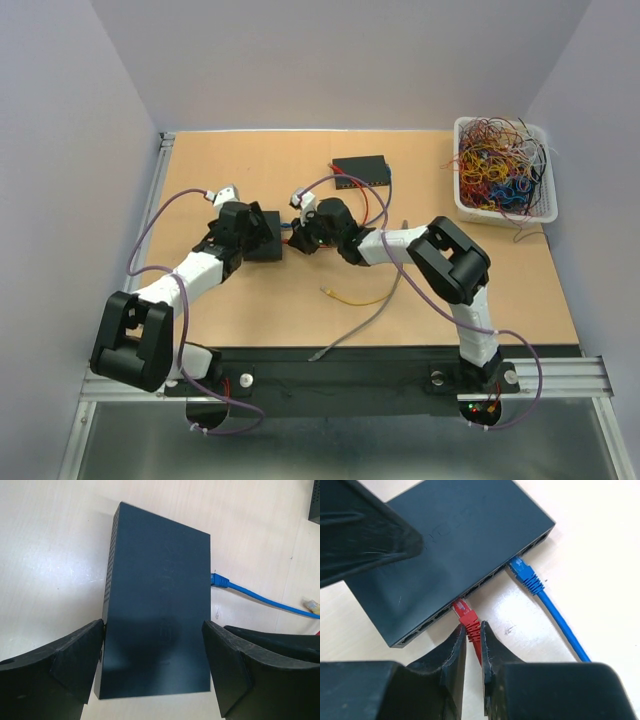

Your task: Insert the plug into the switch port

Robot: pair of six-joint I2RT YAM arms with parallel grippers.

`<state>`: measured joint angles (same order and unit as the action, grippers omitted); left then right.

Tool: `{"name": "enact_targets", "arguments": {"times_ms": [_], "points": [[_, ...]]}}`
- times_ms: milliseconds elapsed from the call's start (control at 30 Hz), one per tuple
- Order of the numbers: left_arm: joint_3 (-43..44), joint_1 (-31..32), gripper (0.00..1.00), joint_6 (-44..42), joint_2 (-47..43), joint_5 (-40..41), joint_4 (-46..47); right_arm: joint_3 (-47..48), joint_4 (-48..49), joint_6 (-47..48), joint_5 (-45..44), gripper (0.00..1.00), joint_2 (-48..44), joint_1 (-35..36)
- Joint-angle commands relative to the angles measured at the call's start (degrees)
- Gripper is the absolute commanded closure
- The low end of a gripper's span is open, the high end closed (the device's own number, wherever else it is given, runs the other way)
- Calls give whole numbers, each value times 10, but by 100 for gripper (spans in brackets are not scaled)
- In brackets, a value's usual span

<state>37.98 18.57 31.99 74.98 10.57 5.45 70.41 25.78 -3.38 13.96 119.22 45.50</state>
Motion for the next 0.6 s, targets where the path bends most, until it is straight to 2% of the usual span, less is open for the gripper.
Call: {"name": "enact_targets", "arguments": {"times_ms": [0,133,300,467,567], "points": [[7,11,10,23,-2,-45,0,46,91,-32,-8,97,15,15],[-2,10,10,25,24,-59,20,53,88,-35,-13,97,28,19],[-4,10,10,23,35,-38,24,59,75,-34,-30,97,36,20],[17,-1,10,35,70,-8,-13,63,68,-52,-59,98,43,22],[23,-2,11,46,54,7,-25,68,66,-72,-78,98,51,24]]}}
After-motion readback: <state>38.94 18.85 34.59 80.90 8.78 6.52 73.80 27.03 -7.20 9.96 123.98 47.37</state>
